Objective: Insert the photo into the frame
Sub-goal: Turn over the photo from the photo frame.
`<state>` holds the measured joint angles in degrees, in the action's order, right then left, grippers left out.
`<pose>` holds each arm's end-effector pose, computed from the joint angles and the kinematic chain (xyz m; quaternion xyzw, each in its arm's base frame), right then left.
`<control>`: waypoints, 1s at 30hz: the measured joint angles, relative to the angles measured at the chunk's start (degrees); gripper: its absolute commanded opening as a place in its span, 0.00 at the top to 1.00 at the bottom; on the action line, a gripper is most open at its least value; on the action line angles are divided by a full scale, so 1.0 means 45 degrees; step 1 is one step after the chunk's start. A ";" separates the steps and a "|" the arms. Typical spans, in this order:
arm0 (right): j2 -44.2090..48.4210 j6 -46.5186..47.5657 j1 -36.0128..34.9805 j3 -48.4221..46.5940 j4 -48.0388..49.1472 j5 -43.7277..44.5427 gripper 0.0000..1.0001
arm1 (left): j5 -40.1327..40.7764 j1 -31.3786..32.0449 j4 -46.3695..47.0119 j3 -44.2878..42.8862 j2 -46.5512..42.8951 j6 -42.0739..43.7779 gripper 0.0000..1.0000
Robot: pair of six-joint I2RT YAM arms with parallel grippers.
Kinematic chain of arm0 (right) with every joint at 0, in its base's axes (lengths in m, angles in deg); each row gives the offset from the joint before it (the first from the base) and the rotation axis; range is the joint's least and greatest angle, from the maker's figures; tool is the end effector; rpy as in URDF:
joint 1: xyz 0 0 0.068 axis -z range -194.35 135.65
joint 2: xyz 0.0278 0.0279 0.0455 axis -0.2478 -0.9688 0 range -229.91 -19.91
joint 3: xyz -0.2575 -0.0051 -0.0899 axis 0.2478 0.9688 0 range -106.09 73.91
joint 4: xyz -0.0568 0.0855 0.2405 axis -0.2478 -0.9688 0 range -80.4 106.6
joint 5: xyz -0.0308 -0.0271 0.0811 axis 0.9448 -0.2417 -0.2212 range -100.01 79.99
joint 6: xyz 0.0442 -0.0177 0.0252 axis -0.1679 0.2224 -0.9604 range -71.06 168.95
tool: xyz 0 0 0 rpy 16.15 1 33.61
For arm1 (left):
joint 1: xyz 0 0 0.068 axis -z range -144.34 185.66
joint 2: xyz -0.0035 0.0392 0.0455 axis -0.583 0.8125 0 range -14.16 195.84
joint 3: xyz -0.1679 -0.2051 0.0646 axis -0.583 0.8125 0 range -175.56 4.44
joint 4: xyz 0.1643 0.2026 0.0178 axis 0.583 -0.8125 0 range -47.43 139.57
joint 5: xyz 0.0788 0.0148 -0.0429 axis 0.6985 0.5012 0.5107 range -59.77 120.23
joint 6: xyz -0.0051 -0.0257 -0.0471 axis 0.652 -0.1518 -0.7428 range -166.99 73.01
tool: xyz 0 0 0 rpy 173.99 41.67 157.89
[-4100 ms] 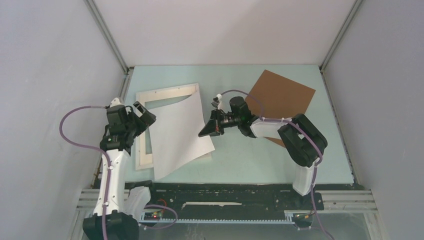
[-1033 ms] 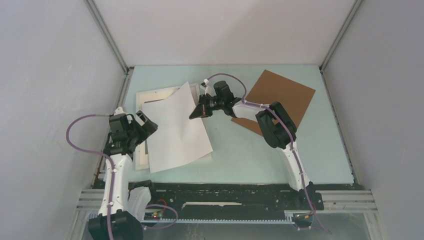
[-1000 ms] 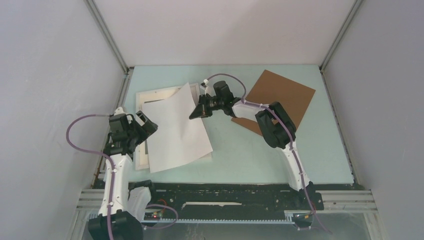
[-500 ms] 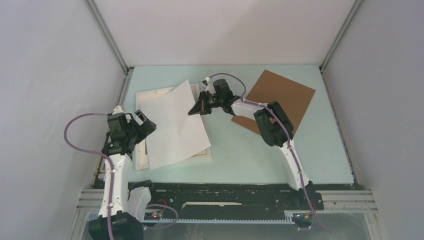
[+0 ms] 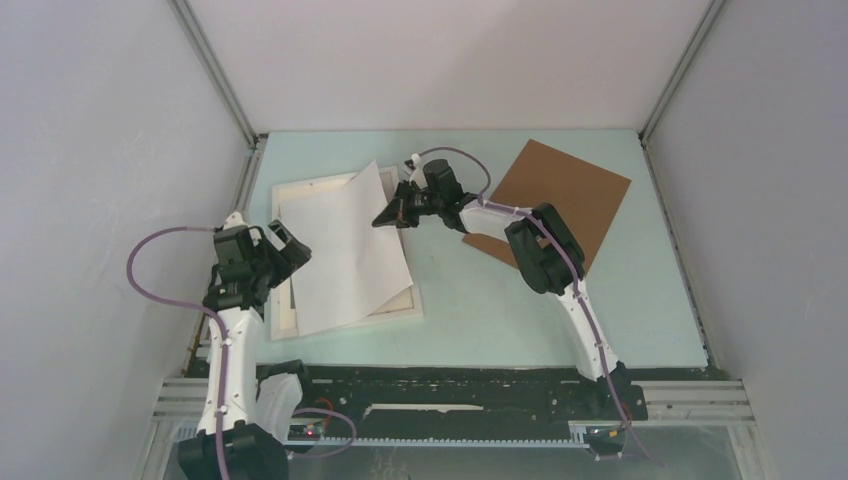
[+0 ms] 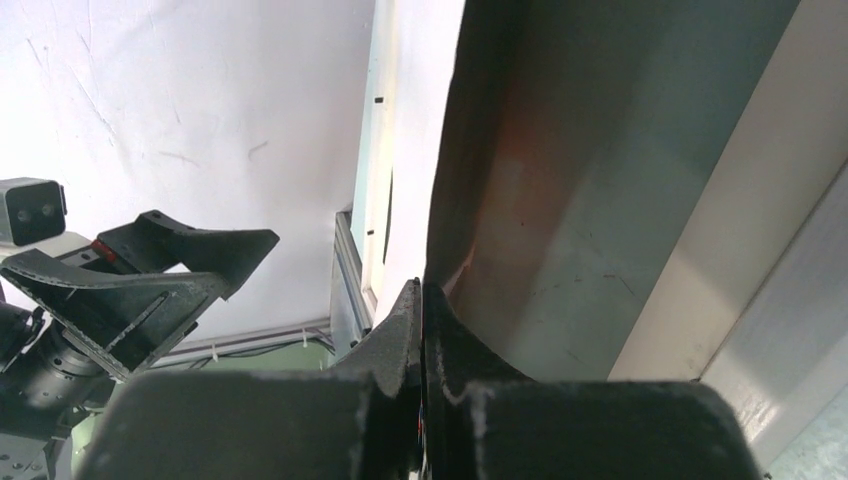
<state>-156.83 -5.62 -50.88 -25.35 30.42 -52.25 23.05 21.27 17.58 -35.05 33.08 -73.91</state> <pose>0.4158 0.3379 0.1511 -0.0718 0.8028 0.5749 0.1411 0.1713 0.0394 0.2640 -0.2938 0.8549 -0.1026 0.4151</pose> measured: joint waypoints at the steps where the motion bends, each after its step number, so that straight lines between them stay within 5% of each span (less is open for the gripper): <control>1: -0.0039 -0.0039 -0.0010 -0.0053 0.0044 0.0063 1.00 | 0.0000 -0.0015 -0.0005 0.0000 0.0000 0.0005 0.00; 30: 0.0379 -0.1467 0.0010 0.1943 0.2603 0.1481 1.00 | -0.0228 -0.0107 0.0005 0.0000 0.0053 -0.0010 0.00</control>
<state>-155.12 -12.22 -50.84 -16.61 42.14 -45.58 22.02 20.79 17.60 -35.05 33.32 -73.95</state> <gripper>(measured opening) 0.007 0.996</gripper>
